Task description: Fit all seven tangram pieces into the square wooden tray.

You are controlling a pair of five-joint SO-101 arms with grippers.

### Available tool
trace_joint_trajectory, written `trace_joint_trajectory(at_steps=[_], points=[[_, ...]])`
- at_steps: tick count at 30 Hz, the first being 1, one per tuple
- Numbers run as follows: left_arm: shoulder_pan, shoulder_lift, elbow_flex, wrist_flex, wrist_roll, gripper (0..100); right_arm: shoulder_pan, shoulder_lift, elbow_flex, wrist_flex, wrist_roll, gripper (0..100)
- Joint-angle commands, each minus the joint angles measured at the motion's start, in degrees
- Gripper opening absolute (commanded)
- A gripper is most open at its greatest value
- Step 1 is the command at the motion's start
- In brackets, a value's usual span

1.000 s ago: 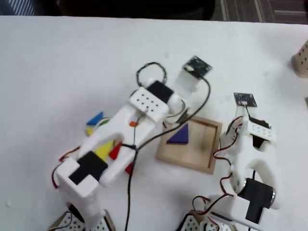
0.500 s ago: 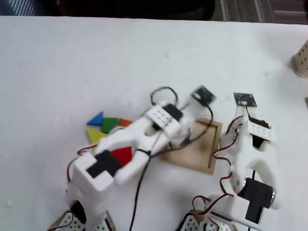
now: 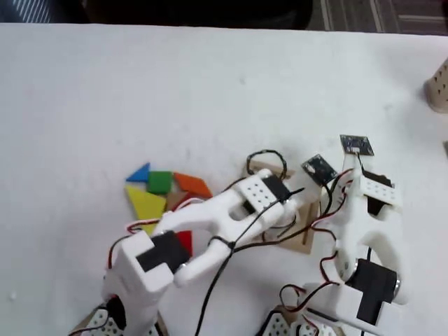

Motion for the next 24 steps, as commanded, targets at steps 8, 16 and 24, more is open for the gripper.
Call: trace_joint_trajectory(at_steps=[8,16,24], points=[[1.36,-0.84,-0.97,-15.21,2.11,2,-0.31,-1.71,-0.09,-0.75,0.09,7.7],[-3.47,1.71,-1.67,-24.26,2.29,2,-0.31,-1.71,-0.09,-0.75,0.09,7.7],[-8.92,1.8,-1.58,-23.03,2.29,2,0.04,-1.71,-0.09,-0.75,0.09,7.7]])
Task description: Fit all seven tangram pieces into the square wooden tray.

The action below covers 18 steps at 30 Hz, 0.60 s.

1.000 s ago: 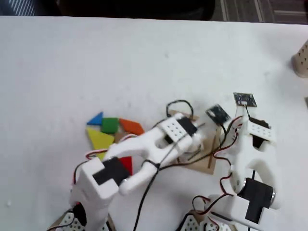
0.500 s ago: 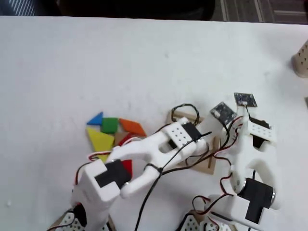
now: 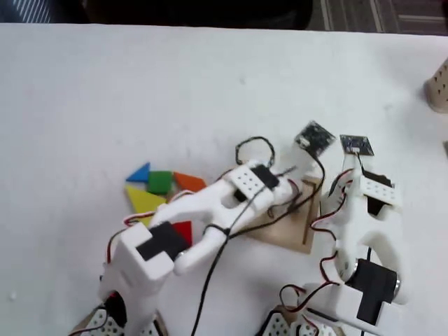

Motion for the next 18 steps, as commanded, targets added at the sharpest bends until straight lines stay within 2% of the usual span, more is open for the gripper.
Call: trace_joint_trajectory(at_steps=[1,5,10,15,18], points=[[-2.59,-0.31,-1.49,0.09,0.62,2,0.04,-1.71,-0.09,-0.75,0.09,7.7],[-2.86,-2.24,-0.97,0.44,0.53,2,0.04,-1.71,-0.09,-0.75,0.09,7.7],[-2.07,-14.81,7.12,1.67,0.09,2,0.13,-1.71,-0.09,-0.75,0.09,7.7],[5.58,-21.05,19.08,-3.25,0.0,2,-0.13,-1.71,-0.09,-0.75,0.09,7.7],[6.2,-19.82,19.69,-5.63,0.0,2,-0.13,-1.71,-0.09,-0.75,0.09,7.7]])
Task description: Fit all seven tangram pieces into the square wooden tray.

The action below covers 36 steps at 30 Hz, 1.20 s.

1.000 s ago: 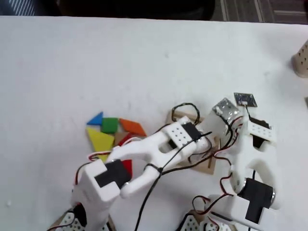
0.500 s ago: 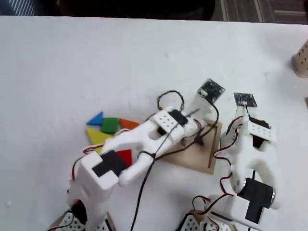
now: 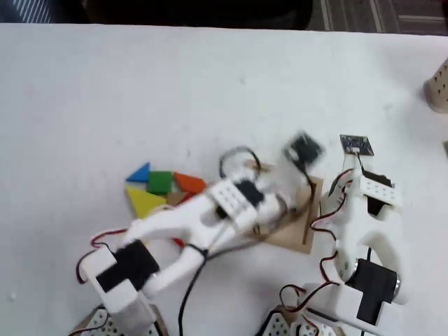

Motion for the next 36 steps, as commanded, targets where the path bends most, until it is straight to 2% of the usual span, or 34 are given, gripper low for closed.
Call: trace_joint_trajectory(at_steps=[1,6,11,15,22,36], points=[[1.1,-1.54,-0.88,-3.16,-0.09,2,-0.13,-1.71,-0.09,-0.75,0.09,7.7],[1.63,9.89,-9.85,-2.11,0.26,2,-0.22,-1.71,-0.09,-0.66,0.09,7.7],[0.75,17.19,-21.45,5.98,0.35,2,-0.22,-1.71,-0.09,-0.48,0.09,7.7],[-0.66,20.26,-25.93,7.03,0.35,2,-0.22,-1.71,-0.09,-0.4,0.09,7.7],[-6.64,22.81,-29.71,7.03,0.44,2,-0.22,-1.71,-0.09,-0.4,0.09,7.7],[-10.77,22.46,-29.54,10.29,0.53,2,-0.22,-1.71,-0.09,-0.66,0.09,7.7]])
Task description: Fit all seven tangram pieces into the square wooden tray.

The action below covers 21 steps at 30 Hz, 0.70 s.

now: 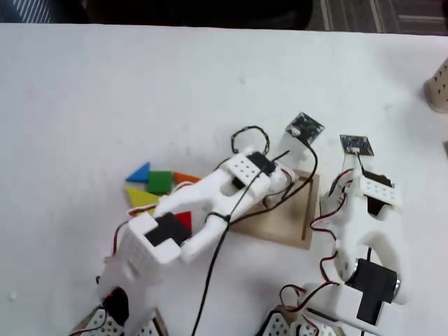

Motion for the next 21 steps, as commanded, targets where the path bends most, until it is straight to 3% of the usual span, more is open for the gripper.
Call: trace_joint_trajectory(at_steps=[1,9,21], points=[[-2.68,-0.66,-1.67,0.7,0.44,2,-0.22,-1.71,-0.09,-0.66,0.09,7.7],[-2.51,-6.37,0.09,4.4,0.0,2,-0.31,-1.71,-0.18,-1.8,0.09,7.7],[-8.22,-31.25,15.65,5.45,0.0,2,-1.71,-1.71,-0.18,-1.89,0.09,7.7]])
